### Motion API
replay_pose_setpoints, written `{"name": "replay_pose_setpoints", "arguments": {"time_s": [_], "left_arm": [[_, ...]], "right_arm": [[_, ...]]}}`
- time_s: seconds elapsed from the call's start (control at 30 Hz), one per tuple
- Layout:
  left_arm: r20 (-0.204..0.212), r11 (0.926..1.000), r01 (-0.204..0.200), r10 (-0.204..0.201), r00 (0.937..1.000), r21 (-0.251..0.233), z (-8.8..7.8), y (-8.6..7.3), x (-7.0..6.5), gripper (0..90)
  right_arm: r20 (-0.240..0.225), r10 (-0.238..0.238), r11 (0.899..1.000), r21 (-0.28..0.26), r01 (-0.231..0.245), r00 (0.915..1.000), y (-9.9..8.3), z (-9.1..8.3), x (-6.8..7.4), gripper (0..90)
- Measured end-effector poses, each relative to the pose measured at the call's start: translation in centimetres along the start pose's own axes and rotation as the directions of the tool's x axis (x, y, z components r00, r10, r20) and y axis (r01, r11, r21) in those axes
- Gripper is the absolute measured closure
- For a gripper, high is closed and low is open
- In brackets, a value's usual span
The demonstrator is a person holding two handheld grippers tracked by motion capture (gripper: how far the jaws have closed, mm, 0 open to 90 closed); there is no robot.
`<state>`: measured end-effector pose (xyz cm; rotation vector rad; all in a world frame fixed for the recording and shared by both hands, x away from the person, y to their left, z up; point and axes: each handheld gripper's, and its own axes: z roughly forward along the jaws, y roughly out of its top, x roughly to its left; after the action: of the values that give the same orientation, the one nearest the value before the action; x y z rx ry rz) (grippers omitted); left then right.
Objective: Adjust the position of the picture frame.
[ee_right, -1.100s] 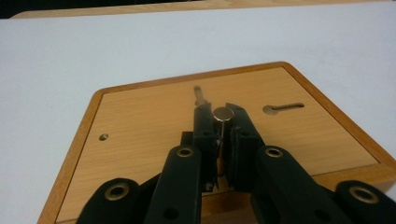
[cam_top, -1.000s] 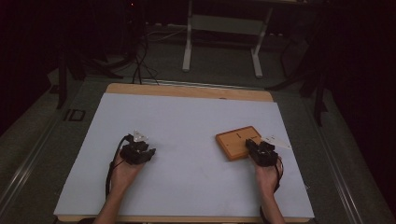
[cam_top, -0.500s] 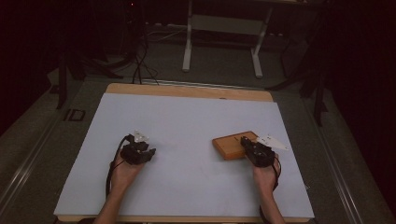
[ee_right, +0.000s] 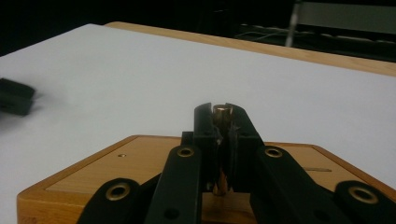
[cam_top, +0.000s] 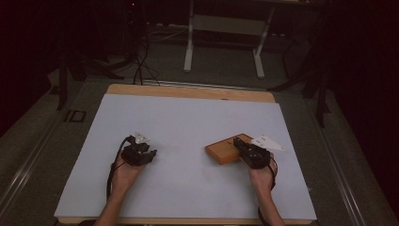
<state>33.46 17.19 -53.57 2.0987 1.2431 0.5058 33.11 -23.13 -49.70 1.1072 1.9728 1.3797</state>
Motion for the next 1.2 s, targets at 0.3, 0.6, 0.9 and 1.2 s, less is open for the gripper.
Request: {"name": "replay_pose_setpoints", "arguments": {"time_s": [0.3,0.6,0.9,1.2], "left_arm": [[-0.005,1.0,0.001,-0.001,1.0,-0.005,-0.1,0.0,0.1,60.7],[-0.007,0.9999,-0.004,0.004,1.0,-0.011,-0.1,0.0,0.1,60.8],[0.052,0.9995,-0.014,0.015,0.9985,-0.027,0.0,0.3,-0.7,61.3],[0.15,0.9969,-0.075,0.077,0.9857,-0.022,1.2,1.3,-3.5,67.3]], "right_arm": [[-0.112,-0.035,0.999,0.013,0.037,0.9931,0.4,1.4,2.4,84.6],[-0.248,-0.086,0.995,0.02,0.094,0.9648,0.2,2.8,5.5,84.6],[-0.323,-0.102,0.993,0.029,0.118,0.9408,-0.3,2.7,6.0,84.6],[-0.292,-0.11,0.988,0.071,0.136,0.9501,-1.8,1.9,5.2,84.4]]}}
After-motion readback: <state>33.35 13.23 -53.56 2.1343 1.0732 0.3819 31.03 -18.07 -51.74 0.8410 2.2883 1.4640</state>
